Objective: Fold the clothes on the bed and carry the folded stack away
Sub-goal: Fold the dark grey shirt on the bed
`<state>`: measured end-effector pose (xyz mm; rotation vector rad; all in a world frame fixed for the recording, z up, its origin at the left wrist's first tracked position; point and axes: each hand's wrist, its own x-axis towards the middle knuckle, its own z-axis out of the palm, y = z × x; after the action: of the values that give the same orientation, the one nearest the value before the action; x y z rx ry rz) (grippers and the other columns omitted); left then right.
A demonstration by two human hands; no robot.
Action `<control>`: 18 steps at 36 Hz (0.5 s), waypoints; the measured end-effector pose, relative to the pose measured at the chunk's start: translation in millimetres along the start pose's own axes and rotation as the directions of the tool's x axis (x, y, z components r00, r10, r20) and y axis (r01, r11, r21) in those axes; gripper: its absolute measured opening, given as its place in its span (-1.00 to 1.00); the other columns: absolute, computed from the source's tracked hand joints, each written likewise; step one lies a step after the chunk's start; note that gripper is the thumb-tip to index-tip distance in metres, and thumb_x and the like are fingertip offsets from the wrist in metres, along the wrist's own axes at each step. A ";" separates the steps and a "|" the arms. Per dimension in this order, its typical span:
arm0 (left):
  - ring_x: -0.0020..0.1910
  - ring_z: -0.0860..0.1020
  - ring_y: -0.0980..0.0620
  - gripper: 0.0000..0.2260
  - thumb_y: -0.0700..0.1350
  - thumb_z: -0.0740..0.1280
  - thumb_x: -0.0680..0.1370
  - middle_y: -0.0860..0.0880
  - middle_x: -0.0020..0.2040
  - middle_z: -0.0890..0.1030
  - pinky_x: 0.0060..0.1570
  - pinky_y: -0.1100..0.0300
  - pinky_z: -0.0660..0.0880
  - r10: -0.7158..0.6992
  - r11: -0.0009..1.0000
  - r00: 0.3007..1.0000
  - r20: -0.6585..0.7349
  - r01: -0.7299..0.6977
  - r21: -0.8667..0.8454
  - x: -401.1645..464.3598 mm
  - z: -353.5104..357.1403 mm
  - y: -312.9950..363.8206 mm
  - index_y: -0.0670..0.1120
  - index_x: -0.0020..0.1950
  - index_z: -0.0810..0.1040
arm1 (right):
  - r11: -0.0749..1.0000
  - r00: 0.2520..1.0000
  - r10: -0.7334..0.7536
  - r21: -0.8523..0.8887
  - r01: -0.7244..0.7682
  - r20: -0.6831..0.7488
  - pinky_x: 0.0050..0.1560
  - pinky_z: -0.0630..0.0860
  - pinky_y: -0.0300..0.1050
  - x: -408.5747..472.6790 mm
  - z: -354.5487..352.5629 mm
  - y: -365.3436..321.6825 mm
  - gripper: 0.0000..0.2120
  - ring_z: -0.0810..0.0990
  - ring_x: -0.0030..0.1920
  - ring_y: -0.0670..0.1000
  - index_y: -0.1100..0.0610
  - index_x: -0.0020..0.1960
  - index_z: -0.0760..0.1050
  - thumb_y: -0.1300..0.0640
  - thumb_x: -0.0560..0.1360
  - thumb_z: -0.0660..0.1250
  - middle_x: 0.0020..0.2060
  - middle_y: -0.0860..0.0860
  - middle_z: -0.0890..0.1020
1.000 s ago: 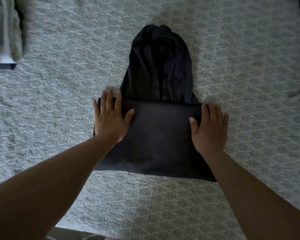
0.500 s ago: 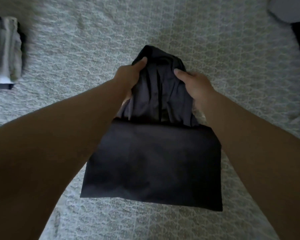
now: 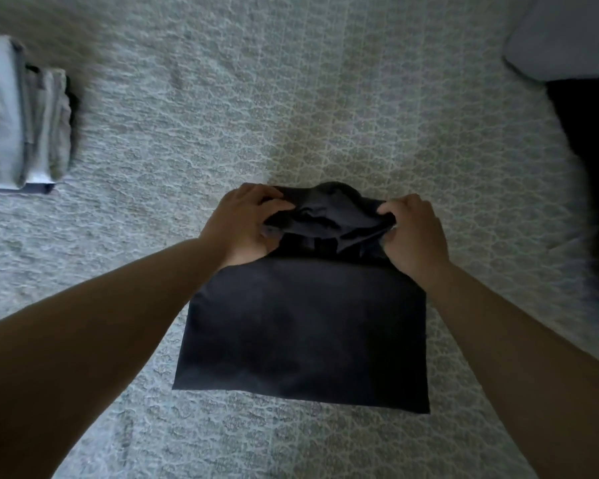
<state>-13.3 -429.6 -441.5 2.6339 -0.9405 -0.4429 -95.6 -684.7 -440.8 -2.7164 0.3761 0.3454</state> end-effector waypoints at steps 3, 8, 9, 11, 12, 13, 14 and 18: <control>0.16 0.47 -0.19 -0.60 -0.06 0.46 0.41 -0.14 0.17 0.53 0.16 -0.07 0.38 0.039 0.999 0.992 -0.122 -0.037 0.021 4.8 5.3 6.3 -0.11 0.22 0.56 | 0.991 0.979 -0.132 -0.005 0.133 -0.156 0.02 0.39 0.00 -1.5 4.5 -11.1 -0.76 0.45 0.09 0.16 0.17 0.14 0.49 0.22 0.47 0.32 0.06 0.13 0.49; 0.19 0.41 -0.15 -0.57 0.14 0.36 0.48 -0.10 0.19 0.49 0.12 0.00 0.30 -0.042 0.990 0.982 -0.182 0.065 0.124 23.7 21.0 15.2 -0.06 0.26 0.50 | 0.955 0.921 -0.296 -0.067 0.289 -0.254 -0.23 0.37 -0.08 -3.0 13.5 -30.0 -0.90 0.53 -0.18 0.15 0.20 -0.10 0.54 0.19 0.43 0.40 -0.21 0.11 0.57; 0.22 0.39 -0.14 -0.54 0.18 0.34 0.48 -0.08 0.21 0.48 0.13 0.00 0.29 -0.071 0.989 0.982 -0.174 0.092 0.119 28.0 24.6 17.4 -0.04 0.28 0.48 | 0.952 0.921 -0.307 -0.068 0.299 -0.239 -0.25 0.36 -0.10 -3.1 15.6 -32.9 -0.92 0.54 -0.19 0.14 0.19 -0.12 0.55 0.18 0.44 0.39 -0.24 0.10 0.58; 0.27 0.35 -0.12 -0.51 0.20 0.32 0.48 -0.06 0.26 0.44 0.18 0.01 0.27 -0.110 0.983 0.983 -0.148 0.129 0.128 37.2 30.6 22.1 0.00 0.33 0.44 | 0.956 0.942 -0.292 -0.063 0.286 -0.164 -0.24 0.31 -0.13 -3.5 19.8 -36.9 -0.90 0.54 -0.12 0.11 0.15 -0.07 0.58 0.13 0.50 0.34 -0.21 0.07 0.60; 0.29 0.33 -0.11 -0.53 0.17 0.32 0.49 -0.04 0.28 0.44 0.20 0.01 0.26 -0.129 0.982 0.982 -0.138 0.146 0.121 42.1 32.4 24.0 0.02 0.35 0.43 | 0.959 0.950 -0.283 -0.061 0.277 -0.136 -0.21 0.29 -0.14 -4.2 21.5 -37.8 -0.87 0.53 -0.08 0.10 0.14 -0.03 0.59 0.12 0.52 0.31 -0.17 0.06 0.61; 0.30 0.32 -0.10 -0.58 0.13 0.31 0.51 -0.03 0.29 0.44 0.21 0.02 0.24 -0.147 0.983 0.979 -0.142 0.161 0.090 47.0 33.3 25.9 0.03 0.33 0.46 | 0.959 0.950 -0.282 -0.055 0.277 -0.135 -0.19 0.30 -0.14 -5.6 22.1 -38.1 -0.86 0.53 -0.04 0.10 0.14 0.00 0.59 0.13 0.52 0.29 -0.14 0.07 0.60; 0.29 0.34 -0.09 -0.65 0.07 0.30 0.53 -0.03 0.27 0.47 0.22 0.03 0.24 -0.163 0.984 0.973 -0.161 0.172 0.043 51.6 32.7 28.1 0.02 0.29 0.51 | 0.958 0.945 -0.287 -0.048 0.283 -0.153 -0.16 0.34 -0.11 -7.2 21.2 -38.1 -0.85 0.53 -0.02 0.11 0.15 0.03 0.58 0.15 0.51 0.31 -0.10 0.08 0.60; 0.05 0.52 -0.18 -0.82 -0.09 0.22 0.58 -0.13 0.02 0.61 -0.02 0.07 0.35 -0.191 0.970 0.944 -0.269 0.139 -0.198 59.7 15.7 39.1 -0.10 0.12 0.54 | 0.969 0.920 -0.233 0.001 0.246 -0.314 0.04 0.42 -0.03 -8.3 7.7 -40.2 -0.68 0.50 0.07 0.14 0.19 0.15 0.49 0.15 0.43 0.41 0.06 0.12 0.52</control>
<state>2.9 -500.2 -451.5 2.5327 -0.5640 -0.1645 -92.5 -644.0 -432.1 -2.7367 0.1261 -0.1610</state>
